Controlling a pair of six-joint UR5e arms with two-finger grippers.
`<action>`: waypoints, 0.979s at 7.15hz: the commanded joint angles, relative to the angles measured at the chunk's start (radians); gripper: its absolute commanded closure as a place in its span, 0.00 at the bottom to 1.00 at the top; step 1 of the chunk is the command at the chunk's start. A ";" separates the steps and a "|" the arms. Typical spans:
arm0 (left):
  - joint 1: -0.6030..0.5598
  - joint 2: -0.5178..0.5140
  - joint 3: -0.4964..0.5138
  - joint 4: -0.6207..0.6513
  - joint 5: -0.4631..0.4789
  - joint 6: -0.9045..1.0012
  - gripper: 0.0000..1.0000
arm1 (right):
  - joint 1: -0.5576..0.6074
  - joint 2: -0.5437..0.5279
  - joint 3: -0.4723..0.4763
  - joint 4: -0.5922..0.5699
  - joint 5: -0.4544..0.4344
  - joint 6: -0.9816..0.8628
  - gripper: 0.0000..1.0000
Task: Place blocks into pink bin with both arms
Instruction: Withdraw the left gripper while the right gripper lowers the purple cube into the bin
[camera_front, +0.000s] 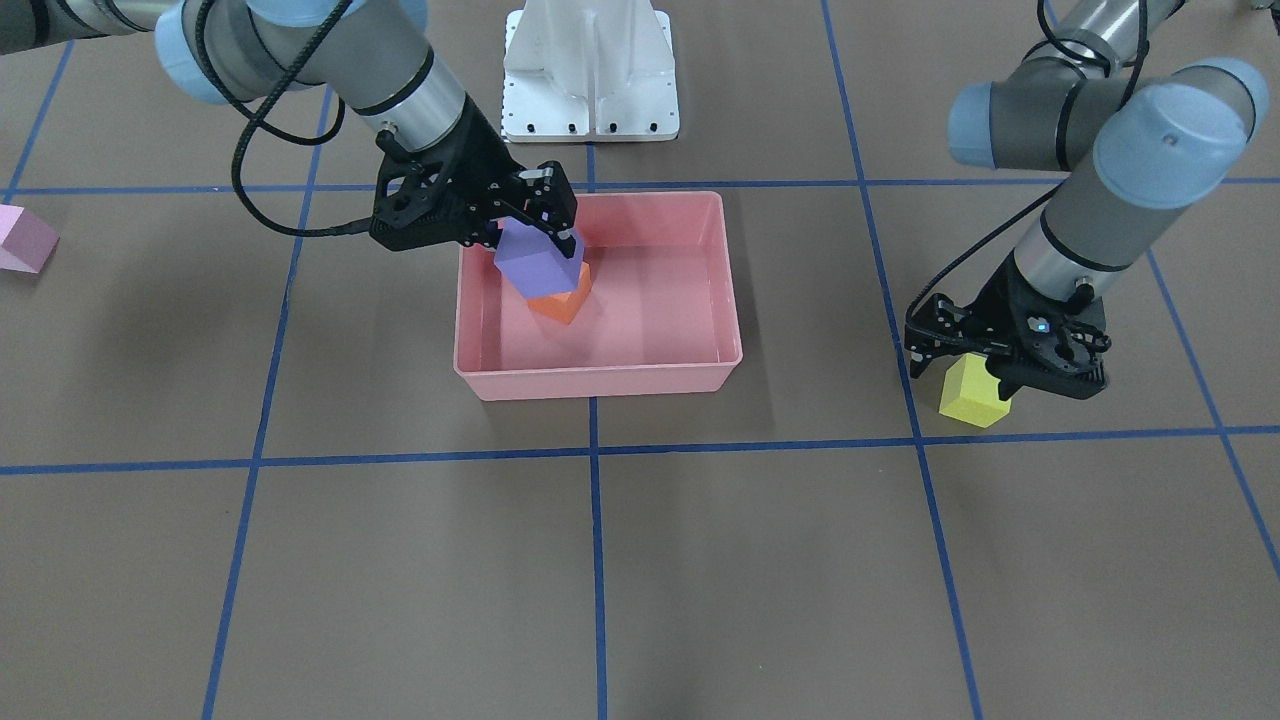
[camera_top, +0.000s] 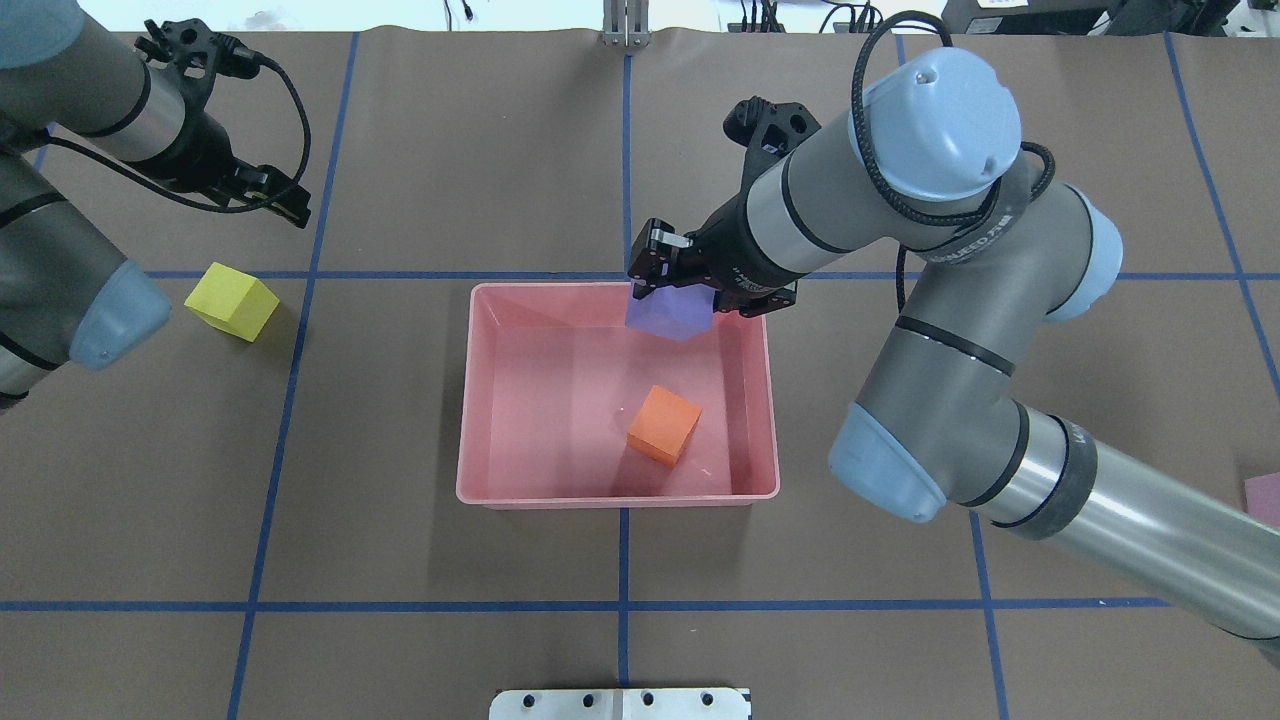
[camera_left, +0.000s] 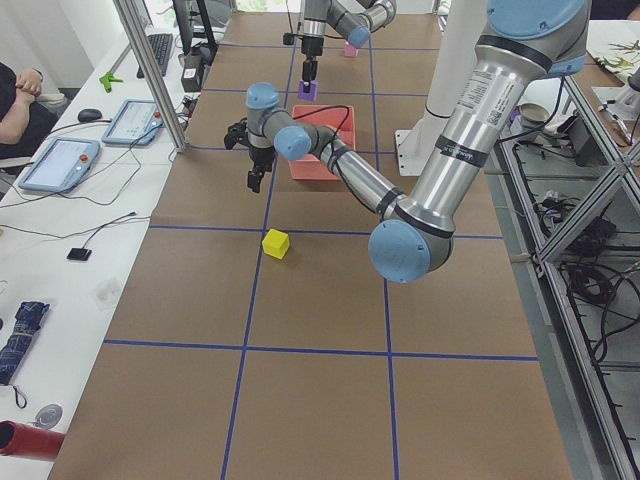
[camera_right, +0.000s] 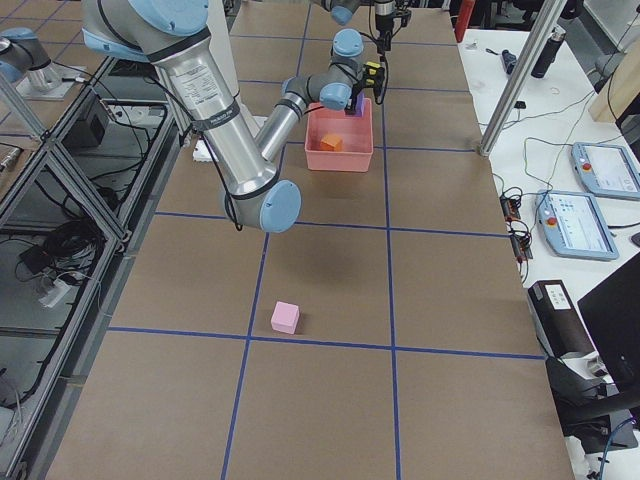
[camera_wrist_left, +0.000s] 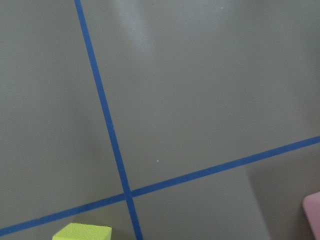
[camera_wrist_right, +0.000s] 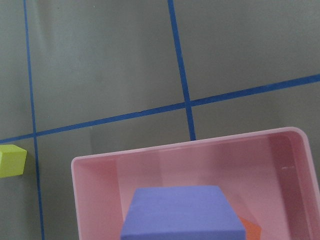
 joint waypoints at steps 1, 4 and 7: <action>0.001 0.082 0.050 -0.129 -0.001 0.008 0.00 | -0.055 0.043 -0.048 -0.006 -0.049 0.001 1.00; 0.004 0.096 0.079 -0.138 0.005 -0.001 0.00 | -0.112 0.046 -0.064 -0.004 -0.089 0.001 1.00; 0.007 0.096 0.168 -0.233 0.009 -0.004 0.00 | -0.112 0.069 -0.088 -0.003 -0.089 0.001 1.00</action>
